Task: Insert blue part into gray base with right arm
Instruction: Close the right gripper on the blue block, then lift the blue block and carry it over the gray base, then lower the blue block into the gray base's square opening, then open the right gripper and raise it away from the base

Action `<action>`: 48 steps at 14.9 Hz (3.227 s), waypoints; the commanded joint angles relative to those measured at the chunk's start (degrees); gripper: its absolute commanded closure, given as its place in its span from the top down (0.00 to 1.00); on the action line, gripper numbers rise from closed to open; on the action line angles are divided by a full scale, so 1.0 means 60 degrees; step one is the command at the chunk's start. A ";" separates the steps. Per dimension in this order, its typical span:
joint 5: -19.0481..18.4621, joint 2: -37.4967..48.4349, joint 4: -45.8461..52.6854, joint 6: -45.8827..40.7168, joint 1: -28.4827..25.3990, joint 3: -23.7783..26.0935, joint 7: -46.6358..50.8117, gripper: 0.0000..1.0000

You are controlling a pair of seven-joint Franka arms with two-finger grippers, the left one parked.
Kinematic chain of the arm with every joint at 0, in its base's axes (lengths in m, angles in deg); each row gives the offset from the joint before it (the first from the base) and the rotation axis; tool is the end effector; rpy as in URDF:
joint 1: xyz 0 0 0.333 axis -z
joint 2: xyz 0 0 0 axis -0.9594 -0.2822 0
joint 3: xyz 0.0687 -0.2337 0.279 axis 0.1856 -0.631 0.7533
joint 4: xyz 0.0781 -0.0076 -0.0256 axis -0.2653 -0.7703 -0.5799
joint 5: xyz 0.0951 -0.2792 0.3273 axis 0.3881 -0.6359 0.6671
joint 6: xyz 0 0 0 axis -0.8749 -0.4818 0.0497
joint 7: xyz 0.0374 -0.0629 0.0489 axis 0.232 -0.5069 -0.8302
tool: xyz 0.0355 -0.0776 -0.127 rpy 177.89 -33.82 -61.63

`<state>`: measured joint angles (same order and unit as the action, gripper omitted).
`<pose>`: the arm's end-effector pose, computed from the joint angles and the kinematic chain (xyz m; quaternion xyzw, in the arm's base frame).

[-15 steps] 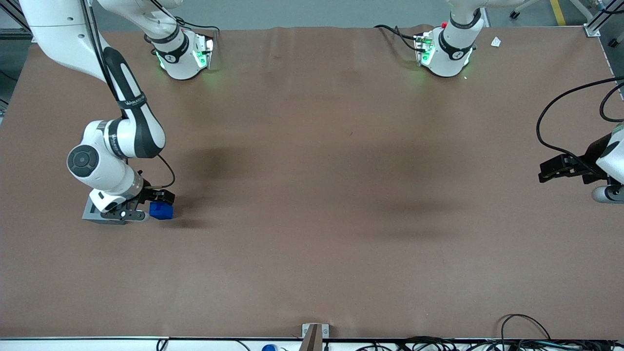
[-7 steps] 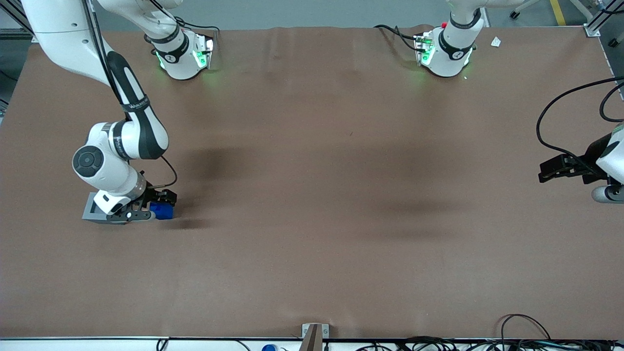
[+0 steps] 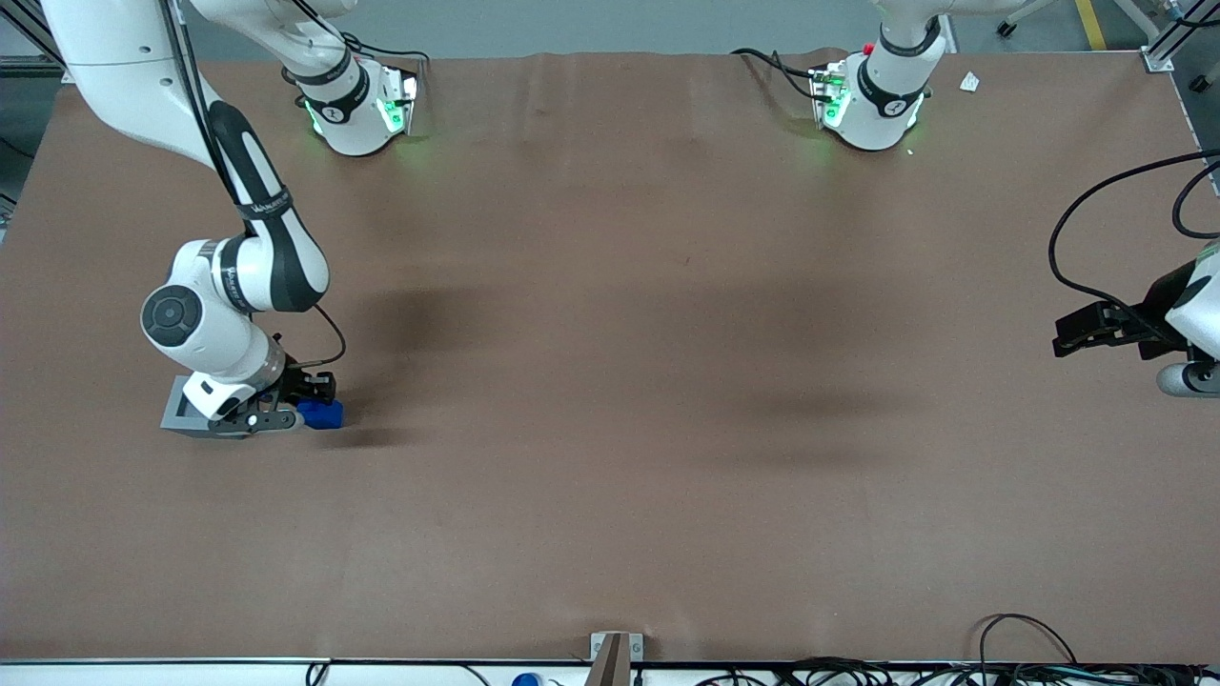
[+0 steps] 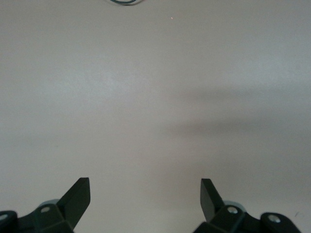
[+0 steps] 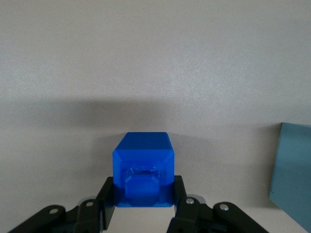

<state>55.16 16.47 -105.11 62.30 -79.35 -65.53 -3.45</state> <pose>0.6514 0.0234 0.1930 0.9993 0.0324 0.0159 0.0122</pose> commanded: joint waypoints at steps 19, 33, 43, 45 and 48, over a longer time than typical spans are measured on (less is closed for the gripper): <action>0.0168 0.0435 0.2572 -0.3827 0.2891 -0.0044 -0.3020 0.00; 0.0637 -0.0460 0.3071 -0.3768 0.3141 -0.0044 -0.2610 0.00; 0.0549 -0.0870 0.3479 -0.3724 0.3125 -0.0058 -0.2639 1.00; 0.0549 -0.0696 0.3583 -0.3855 0.3198 -0.0058 -0.2639 1.00; 0.0447 0.0415 0.3554 -0.4380 0.3170 -0.0058 -0.2682 1.00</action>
<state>58.08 13.23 -82.93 39.45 -61.17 -66.65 -19.58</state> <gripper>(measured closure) 0.000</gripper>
